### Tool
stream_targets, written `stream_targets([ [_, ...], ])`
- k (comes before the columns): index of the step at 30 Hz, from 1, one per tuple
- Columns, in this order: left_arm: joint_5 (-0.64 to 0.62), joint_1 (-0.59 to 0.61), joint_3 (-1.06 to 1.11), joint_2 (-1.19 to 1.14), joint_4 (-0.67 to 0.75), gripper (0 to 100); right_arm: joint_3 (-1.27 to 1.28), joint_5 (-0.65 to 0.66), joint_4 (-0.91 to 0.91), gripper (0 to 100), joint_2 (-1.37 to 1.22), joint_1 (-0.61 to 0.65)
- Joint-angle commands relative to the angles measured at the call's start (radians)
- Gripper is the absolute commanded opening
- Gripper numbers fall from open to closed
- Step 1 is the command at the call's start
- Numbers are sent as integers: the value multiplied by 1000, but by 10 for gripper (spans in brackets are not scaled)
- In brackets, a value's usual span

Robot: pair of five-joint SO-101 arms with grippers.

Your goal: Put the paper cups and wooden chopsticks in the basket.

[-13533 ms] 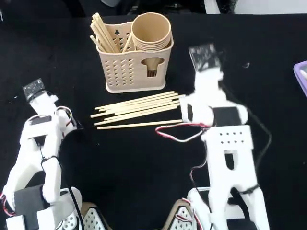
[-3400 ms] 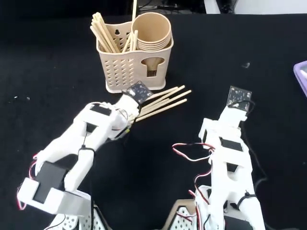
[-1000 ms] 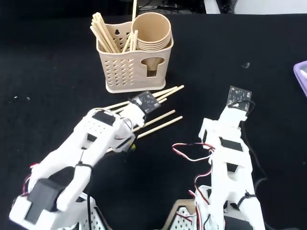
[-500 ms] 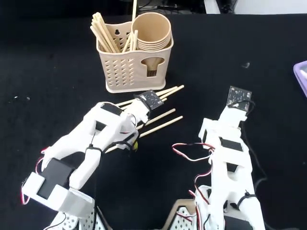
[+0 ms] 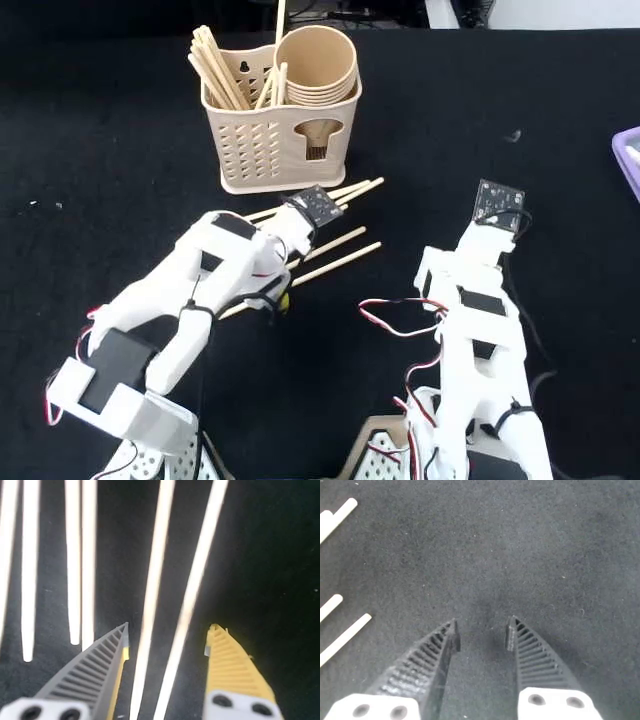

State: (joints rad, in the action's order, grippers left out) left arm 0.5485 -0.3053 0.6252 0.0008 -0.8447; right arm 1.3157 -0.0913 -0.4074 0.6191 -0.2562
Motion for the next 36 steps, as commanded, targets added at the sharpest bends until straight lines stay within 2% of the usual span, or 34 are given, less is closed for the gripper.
stream_targets([
  [1,8,71,-125,-55,25,245,-51,-3,25,159,25,15],
  [4,8,87,-163,-130,20,245,-51,-3,25,159,25,15],
  [8,9,59,-202,-190,-61,237,-51,-3,25,159,25,15],
  [15,86,-33,-203,-170,-180,23,-51,-3,25,159,25,15],
  [22,89,-51,-214,-157,-276,30,-50,-3,25,159,25,15],
  [30,94,13,-171,175,-440,30,-50,-3,25,159,25,14],
  [36,92,79,-53,465,-454,30,-50,-3,25,159,25,14],
])
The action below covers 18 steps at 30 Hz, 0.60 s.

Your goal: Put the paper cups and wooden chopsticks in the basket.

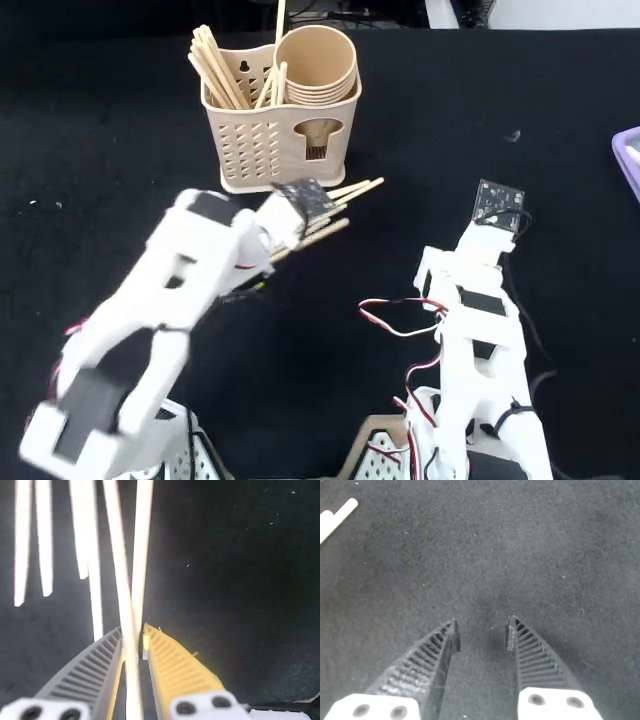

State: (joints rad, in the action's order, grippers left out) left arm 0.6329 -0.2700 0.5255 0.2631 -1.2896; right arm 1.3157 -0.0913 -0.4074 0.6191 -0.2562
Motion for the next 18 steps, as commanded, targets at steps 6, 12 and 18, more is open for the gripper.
stream_targets([
  [6,9,30,189,413,11,30,-50,-3,25,159,25,14],
  [12,9,18,280,336,94,30,-48,-3,25,159,25,14],
  [18,9,19,249,143,153,46,-48,-3,25,159,25,14],
])
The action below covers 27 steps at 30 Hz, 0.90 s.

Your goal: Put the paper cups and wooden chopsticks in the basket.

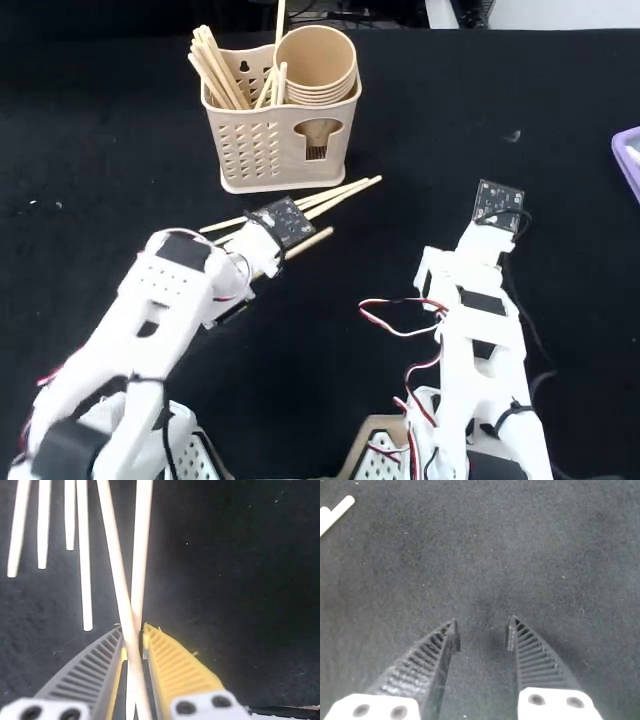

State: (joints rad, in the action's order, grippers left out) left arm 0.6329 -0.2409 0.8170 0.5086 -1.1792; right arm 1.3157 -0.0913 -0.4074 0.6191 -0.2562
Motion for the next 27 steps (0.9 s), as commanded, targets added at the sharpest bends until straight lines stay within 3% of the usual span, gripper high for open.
stream_targets([
  [1,9,-13,-58,-146,54,69,-48,-3,25,159,25,14],
  [5,2,-13,-182,-319,64,148,-48,-3,25,159,25,14],
  [11,2,-8,-349,-528,66,115,-48,-3,25,159,25,14],
  [23,2,-13,-412,-703,68,111,-51,-3,25,159,25,15],
  [27,2,-16,-412,-701,61,25,-51,-3,25,159,25,15],
])
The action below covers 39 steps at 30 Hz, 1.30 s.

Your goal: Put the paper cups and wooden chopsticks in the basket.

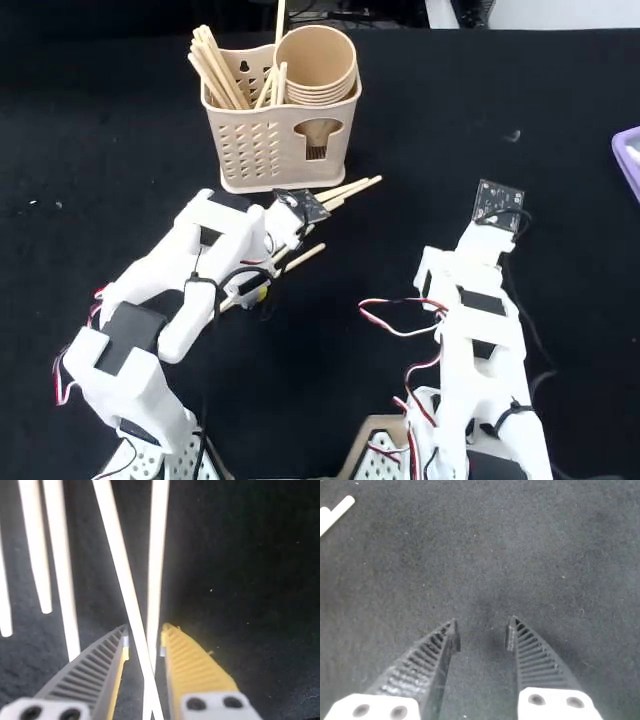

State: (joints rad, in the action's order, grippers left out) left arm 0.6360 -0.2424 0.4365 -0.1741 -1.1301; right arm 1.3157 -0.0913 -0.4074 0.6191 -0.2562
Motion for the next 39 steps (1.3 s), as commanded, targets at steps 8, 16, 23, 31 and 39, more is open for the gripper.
stream_targets([
  [8,-2,-4,-7,72,-2,31,-51,-3,25,159,25,15],
  [16,2,25,7,419,-157,31,-53,-3,25,159,25,15],
  [23,-83,41,4,812,-199,31,-54,-3,25,159,25,15],
  [31,-414,44,119,1209,299,30,-51,-3,25,159,25,15],
  [39,-578,65,252,1195,833,30,-51,-3,25,159,25,15],
])
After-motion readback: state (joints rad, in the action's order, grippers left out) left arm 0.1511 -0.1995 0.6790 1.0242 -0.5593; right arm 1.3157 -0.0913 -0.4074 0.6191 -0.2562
